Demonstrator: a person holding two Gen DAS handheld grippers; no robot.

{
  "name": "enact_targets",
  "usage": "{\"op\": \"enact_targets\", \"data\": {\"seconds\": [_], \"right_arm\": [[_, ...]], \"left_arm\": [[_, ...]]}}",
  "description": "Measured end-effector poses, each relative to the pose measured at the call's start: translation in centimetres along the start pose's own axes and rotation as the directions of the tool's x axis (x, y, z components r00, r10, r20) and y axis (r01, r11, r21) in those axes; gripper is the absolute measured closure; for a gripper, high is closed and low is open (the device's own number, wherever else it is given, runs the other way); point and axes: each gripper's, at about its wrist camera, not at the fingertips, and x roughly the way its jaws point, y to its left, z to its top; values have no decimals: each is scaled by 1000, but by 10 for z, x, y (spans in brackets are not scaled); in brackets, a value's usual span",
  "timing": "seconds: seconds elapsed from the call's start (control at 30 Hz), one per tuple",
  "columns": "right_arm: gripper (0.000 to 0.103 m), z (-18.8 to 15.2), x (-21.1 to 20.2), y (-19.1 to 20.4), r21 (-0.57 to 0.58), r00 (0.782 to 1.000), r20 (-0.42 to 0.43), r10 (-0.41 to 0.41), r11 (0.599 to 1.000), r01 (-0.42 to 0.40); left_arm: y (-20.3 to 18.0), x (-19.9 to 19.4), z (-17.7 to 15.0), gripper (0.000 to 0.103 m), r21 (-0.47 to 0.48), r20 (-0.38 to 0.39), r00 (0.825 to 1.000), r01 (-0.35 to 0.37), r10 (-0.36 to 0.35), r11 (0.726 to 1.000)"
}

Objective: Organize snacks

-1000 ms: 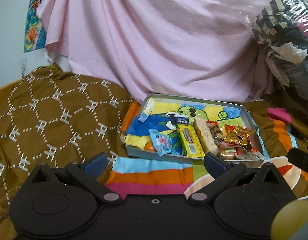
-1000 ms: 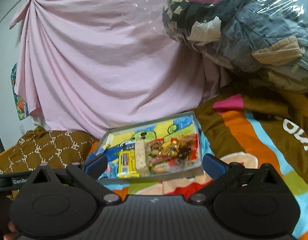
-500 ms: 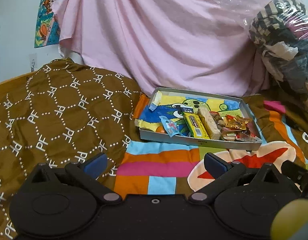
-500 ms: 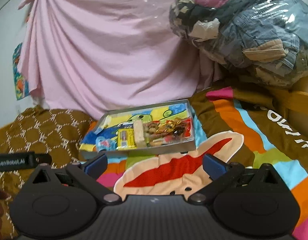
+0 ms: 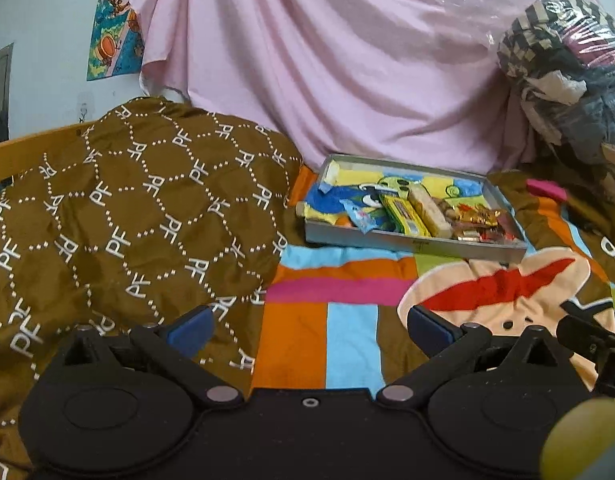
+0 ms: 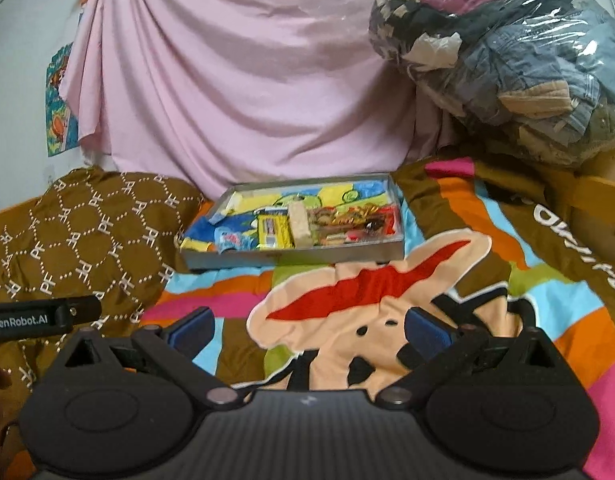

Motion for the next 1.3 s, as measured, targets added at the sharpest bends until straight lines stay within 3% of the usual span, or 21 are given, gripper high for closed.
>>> {"op": "enact_targets", "data": {"seconds": [0.83, 1.3], "right_arm": [[0, -15, 9, 11, -62, 999, -25, 19, 998, -21], [0, -14, 8, 9, -56, 1000, 2, 18, 998, -18]], "left_arm": [[14, -3, -14, 1, -18, -18, 999, -27, 27, 999], [17, -7, -15, 1, -27, -18, 999, -33, 33, 999]]}}
